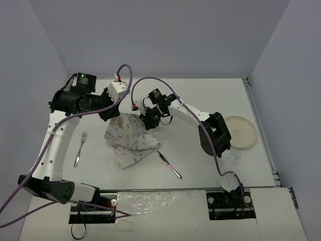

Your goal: Set the dinner table for one person

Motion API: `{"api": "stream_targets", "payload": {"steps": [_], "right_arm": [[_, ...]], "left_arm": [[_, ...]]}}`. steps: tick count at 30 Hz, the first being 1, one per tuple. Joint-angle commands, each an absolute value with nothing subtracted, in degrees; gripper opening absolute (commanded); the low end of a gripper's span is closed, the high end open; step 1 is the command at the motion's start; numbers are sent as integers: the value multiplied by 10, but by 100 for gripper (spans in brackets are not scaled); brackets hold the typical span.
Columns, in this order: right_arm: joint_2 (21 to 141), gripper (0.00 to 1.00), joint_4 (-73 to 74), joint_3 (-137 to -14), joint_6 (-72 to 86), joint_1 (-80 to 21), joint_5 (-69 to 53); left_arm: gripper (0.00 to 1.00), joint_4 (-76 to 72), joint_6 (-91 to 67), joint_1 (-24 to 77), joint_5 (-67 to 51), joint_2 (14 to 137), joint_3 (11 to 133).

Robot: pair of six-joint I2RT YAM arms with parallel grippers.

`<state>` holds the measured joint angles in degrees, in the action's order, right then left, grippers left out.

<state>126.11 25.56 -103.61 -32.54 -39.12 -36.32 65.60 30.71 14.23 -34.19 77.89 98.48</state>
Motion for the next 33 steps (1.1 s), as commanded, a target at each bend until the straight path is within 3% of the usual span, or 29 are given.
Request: {"api": "stream_targets", "payload": {"steps": [1, 8, 13, 20, 23, 27, 28, 29, 30, 31, 33], "right_arm": [[1196, 0, 255, -1016, -348, -429, -338], [1171, 0, 242, -1006, -341, -439, -279], [1132, 0, 206, -1010, -329, -429, -154], [1038, 0, 150, -1032, -310, -383, 12], [989, 0, 174, -1017, -305, -389, -17], [922, 0, 249, -956, -314, -411, -157], [908, 11, 265, -937, -319, -414, -187], [894, 28, 283, -917, -325, -415, -216], [877, 76, 309, -893, -347, -416, -243], [864, 89, 324, -876, -362, -416, -246], [842, 92, 335, -852, -377, -415, -220]], "left_arm": [[0, 653, 330, 120, -364, 750, 1007], [0, 649, 327, 107, -358, 741, 1012], [0, 610, 309, 104, -331, 757, 1026], [0, 634, 296, 105, -349, 837, 1147], [0, 671, 306, 105, -377, 842, 1167], [0, 739, 352, 108, -409, 820, 1143], [0, 758, 365, 109, -410, 810, 1126], [0, 777, 379, 110, -409, 798, 1108], [0, 784, 391, 112, -402, 784, 1085], [0, 794, 402, 112, -397, 769, 1065], [0, 803, 417, 113, -386, 737, 1028]]}}
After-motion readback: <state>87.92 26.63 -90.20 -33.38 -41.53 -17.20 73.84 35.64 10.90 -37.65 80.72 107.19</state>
